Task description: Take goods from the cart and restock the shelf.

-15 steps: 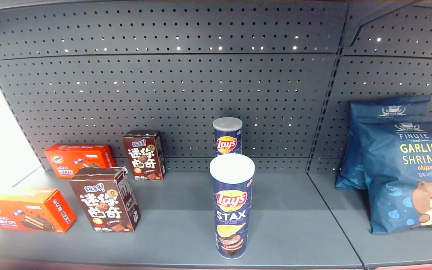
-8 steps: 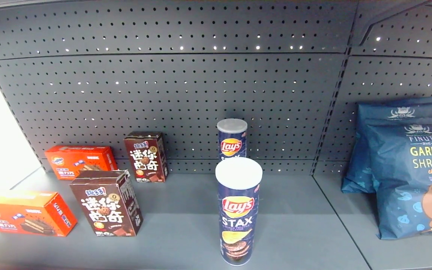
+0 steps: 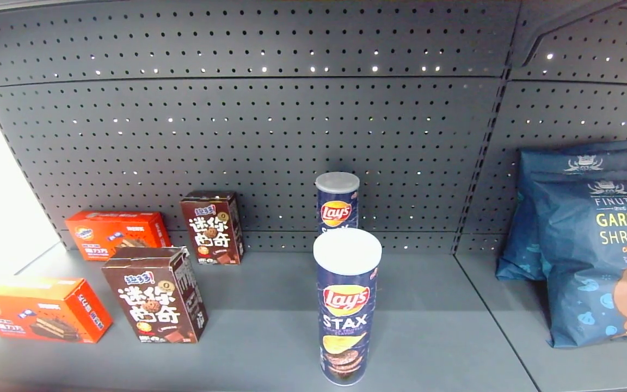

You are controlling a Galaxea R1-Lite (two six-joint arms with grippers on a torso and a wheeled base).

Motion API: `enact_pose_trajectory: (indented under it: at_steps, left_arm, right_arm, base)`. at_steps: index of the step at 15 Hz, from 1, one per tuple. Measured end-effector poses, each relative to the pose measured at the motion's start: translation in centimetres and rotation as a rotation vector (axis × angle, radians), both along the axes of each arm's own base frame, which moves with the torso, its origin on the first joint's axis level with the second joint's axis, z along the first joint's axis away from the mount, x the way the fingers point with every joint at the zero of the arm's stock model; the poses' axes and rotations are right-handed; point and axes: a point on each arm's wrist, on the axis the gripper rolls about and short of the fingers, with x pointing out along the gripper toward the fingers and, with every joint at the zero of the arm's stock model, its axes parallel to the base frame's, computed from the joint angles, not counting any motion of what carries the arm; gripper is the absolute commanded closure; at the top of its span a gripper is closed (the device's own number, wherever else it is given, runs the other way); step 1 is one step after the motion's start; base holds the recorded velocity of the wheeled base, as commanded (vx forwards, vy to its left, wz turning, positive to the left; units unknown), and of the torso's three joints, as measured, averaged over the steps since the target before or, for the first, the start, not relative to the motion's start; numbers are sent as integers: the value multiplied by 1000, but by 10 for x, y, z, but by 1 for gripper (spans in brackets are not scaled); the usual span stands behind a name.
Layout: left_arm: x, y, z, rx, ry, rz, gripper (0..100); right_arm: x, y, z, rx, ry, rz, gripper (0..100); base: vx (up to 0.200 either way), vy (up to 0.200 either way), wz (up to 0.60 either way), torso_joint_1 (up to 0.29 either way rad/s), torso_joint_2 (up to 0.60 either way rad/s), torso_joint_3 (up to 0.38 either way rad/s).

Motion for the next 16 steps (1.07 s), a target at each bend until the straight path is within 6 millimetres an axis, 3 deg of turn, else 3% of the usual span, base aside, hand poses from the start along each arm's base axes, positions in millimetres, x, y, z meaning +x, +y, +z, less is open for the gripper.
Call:
enact_pose_trajectory:
  at_steps: [16]
  left_arm:
    - [0, 0, 0, 44, 1, -8, 0]
  right_arm:
    - [0, 0, 0, -3, 1, 1, 0]
  base:
    - [0, 0, 0, 0, 0, 0]
